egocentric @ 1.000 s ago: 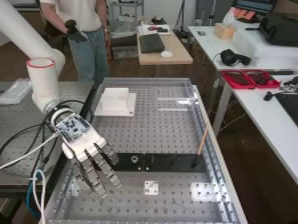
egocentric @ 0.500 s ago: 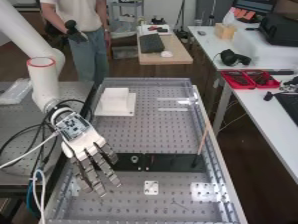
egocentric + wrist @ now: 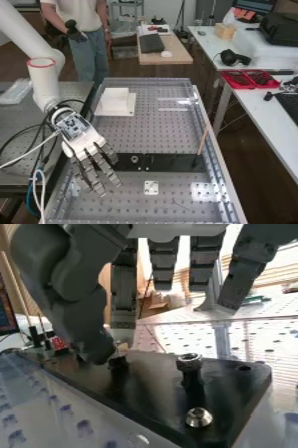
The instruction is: Grab the larger nut and place it in the white container
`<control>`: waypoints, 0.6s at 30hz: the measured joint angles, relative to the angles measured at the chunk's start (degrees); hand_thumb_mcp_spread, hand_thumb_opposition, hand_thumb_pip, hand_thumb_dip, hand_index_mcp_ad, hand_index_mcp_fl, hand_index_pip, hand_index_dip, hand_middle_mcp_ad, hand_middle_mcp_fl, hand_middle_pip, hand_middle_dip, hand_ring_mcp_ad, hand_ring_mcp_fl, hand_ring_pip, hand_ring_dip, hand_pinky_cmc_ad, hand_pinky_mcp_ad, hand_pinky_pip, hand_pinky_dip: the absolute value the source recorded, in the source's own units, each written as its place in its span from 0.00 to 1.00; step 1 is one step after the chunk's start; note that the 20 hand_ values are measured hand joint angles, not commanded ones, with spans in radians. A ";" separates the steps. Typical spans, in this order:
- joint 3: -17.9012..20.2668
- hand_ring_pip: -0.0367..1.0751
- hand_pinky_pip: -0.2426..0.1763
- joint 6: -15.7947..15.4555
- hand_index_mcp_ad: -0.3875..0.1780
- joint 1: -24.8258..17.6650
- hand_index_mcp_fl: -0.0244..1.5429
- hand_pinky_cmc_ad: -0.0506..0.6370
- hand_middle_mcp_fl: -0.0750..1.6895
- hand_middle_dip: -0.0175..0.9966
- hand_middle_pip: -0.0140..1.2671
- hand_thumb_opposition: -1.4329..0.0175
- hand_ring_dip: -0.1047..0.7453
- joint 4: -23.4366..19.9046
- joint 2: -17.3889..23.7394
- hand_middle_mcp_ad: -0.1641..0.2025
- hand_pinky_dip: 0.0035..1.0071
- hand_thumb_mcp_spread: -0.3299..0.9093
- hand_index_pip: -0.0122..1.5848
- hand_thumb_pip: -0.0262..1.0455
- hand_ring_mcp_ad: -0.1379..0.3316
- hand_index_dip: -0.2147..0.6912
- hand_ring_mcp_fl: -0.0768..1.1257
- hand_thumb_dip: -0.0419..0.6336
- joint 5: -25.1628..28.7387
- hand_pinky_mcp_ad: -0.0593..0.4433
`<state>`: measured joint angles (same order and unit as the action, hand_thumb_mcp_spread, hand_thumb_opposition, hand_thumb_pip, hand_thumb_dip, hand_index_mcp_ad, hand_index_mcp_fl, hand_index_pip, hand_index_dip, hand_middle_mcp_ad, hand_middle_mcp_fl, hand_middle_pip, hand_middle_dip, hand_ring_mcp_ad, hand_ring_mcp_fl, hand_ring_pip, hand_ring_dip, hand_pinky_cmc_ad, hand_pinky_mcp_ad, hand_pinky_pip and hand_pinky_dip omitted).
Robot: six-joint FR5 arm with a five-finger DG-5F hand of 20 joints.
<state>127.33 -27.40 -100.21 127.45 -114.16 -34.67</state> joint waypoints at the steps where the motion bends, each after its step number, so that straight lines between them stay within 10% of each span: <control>1: -0.02 0.21 0.33 -0.21 0.51 0.09 0.15 0.60 0.04 0.22 0.10 0.37 0.22 -0.11 0.05 0.68 0.76 0.54 0.96 0.75 0.67 0.40 0.06 0.44 -0.12 0.73; 18: -0.27 0.20 0.33 -5.98 0.54 0.89 0.21 0.58 0.04 0.23 0.10 0.36 0.22 -3.76 3.47 0.68 0.73 0.53 0.96 0.72 0.64 0.40 0.06 0.41 -4.36 0.70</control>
<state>127.06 -33.38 -99.32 123.69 -110.69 -39.03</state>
